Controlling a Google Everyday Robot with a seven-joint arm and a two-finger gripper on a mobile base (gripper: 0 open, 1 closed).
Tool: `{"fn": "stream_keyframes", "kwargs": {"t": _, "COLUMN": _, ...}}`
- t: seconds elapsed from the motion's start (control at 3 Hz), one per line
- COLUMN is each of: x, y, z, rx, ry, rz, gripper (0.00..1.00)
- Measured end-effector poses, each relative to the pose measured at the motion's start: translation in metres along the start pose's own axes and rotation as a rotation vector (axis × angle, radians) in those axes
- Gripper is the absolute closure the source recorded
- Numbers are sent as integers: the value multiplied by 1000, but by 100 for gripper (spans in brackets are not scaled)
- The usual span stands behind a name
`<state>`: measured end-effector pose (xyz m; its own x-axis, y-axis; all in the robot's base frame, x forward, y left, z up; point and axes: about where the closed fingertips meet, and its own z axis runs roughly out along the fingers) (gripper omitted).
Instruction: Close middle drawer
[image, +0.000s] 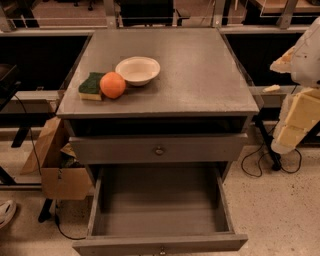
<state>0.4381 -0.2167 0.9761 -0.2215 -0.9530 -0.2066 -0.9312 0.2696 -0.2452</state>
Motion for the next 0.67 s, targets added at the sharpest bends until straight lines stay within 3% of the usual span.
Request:
{"fn": "stream_keyframes", "kwargs": {"t": 0.33, "x": -1, "y": 0, "z": -1, "rx": 6, "ry": -3, "rz": -1, "gripper": 0}}
{"fn": "stream_keyframes", "kwargs": {"t": 0.67, "x": 0, "y": 19, "z": 17, "rx": -3, "ry": -14, "rz": -8, "gripper": 0}}
